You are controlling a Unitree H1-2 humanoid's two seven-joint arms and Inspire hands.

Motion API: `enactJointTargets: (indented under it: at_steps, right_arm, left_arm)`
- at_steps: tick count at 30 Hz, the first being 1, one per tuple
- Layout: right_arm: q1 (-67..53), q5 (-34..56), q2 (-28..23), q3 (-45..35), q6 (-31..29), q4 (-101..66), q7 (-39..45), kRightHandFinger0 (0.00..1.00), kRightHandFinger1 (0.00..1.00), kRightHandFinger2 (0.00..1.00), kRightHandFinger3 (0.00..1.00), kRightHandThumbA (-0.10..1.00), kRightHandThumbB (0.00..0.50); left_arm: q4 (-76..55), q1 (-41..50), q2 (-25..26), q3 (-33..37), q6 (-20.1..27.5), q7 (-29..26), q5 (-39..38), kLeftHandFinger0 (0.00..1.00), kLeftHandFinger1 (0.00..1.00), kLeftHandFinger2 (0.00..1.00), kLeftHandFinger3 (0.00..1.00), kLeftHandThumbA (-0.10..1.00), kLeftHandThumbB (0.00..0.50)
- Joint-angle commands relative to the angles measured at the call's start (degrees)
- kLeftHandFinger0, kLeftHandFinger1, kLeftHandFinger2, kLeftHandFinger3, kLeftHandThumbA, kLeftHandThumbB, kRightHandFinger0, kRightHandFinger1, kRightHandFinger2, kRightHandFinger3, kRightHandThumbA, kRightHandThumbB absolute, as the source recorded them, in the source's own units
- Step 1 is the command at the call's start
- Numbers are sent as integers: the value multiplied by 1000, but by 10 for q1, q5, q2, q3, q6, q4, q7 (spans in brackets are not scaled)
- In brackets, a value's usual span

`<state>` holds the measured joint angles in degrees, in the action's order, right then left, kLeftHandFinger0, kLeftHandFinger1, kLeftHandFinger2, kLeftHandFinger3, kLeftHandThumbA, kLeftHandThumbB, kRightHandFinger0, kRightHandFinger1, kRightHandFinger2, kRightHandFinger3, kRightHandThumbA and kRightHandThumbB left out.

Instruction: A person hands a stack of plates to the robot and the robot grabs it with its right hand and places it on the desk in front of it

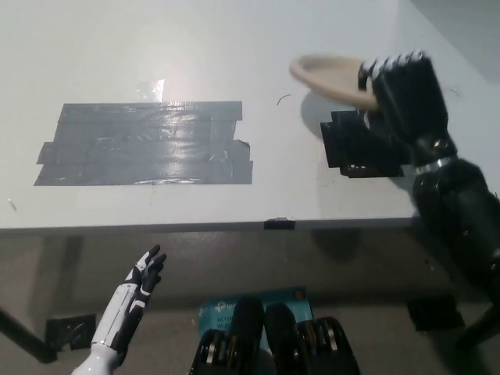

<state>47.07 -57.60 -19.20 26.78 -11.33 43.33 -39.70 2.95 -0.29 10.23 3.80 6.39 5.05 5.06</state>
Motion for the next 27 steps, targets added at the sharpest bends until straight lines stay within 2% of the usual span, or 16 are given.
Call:
enactJointTargets:
  at_steps: [1, 4, 5, 7, 8, 9, 10, 11, 12, 13, 14, 15, 16, 18, 23, 27]
  right_arm:
    - [39, -20, 1, 14, -10, 27, -69, 0, 0, 120, 118, 611, 11]
    - [35, -22, 7, 27, -12, 61, -92, 0, 0, 97, 113, 586, 8]
    - [31, -15, 9, 27, -12, 63, -86, 0, 0, 93, 113, 624, 3]
    - [17, 15, 11, 14, 13, 33, -4, 0, 0, 122, 135, 692, 0]
    - [11, 28, 11, 6, 28, 13, 38, 0, 4, 145, 160, 637, 25]
    - [3, 49, 10, -5, 57, -20, 103, 0, 48, 206, 214, 552, 78]
    - [-3, 65, 10, -14, 81, -47, 156, 0, 53, 214, 222, 523, 97]
    - [-5, 74, 8, -18, 109, -73, 211, 131, 236, 431, 425, 519, 153]
    - [-2, 94, -5, -13, 183, -136, 369, 531, 624, 800, 872, 498, 218]
    - [0, 102, -18, -5, 218, -171, 457, 905, 988, 1000, 1000, 517, 280]
    - [7, 127, -41, 10, 249, -214, 565, 1000, 1000, 1000, 1000, 595, 416]
    - [8, 134, -47, 13, 258, -225, 592, 1000, 1000, 1000, 1000, 595, 416]
    - [13, 166, -64, 16, 281, -262, 647, 1000, 1000, 1000, 1000, 634, 499]
    - [21, 235, -92, 14, 305, -325, 704, 1000, 1000, 1000, 1000, 702, 500]
    - [32, 337, -131, 1, 330, -435, 743, 1000, 1000, 1000, 1000, 805, 500]
    - [43, 423, -159, -10, 364, -513, 768, 1000, 1000, 1000, 1000, 782, 500]
  left_arm:
    - [-9, -6, 8, 3, 17, 8, 5, 1000, 1000, 1000, 1000, 979, 248]
    - [-9, -7, 7, 3, 18, 8, 4, 1000, 1000, 1000, 1000, 978, 247]
    - [-8, -7, 8, 3, 18, 8, 3, 1000, 1000, 1000, 1000, 978, 248]
    - [-9, -8, 8, 1, 15, 9, 1, 1000, 1000, 1000, 1000, 976, 253]
    - [-10, -9, 9, 1, 13, 9, 0, 1000, 1000, 1000, 1000, 975, 254]
    - [-11, -9, 9, 1, 12, 9, 1, 1000, 1000, 1000, 1000, 975, 255]
    - [-10, -11, 10, 0, 12, 9, 0, 1000, 1000, 1000, 1000, 975, 256]
    - [-9, -12, 10, 0, 13, 9, 0, 1000, 1000, 1000, 1000, 975, 257]
    - [-5, -13, 9, -1, 17, 8, 0, 1000, 1000, 1000, 1000, 976, 258]
    - [-3, -13, 9, 0, 19, 8, 0, 1000, 1000, 1000, 1000, 976, 258]
    - [-3, -12, 9, 0, 20, 10, -2, 1000, 1000, 1000, 1000, 976, 257]
    - [-2, -12, 9, 0, 20, 10, -3, 1000, 1000, 1000, 1000, 976, 257]
    - [-1, -13, 9, 1, 23, 10, -1, 1000, 1000, 1000, 1000, 977, 252]
    - [0, -16, 9, 1, 22, 10, -2, 1000, 1000, 1000, 1000, 974, 259]
    - [-2, -16, 10, 1, 17, 10, 0, 1000, 1000, 1000, 1000, 974, 250]
    - [1, -14, 9, 2, 20, 13, -5, 1000, 1000, 1000, 1000, 972, 250]
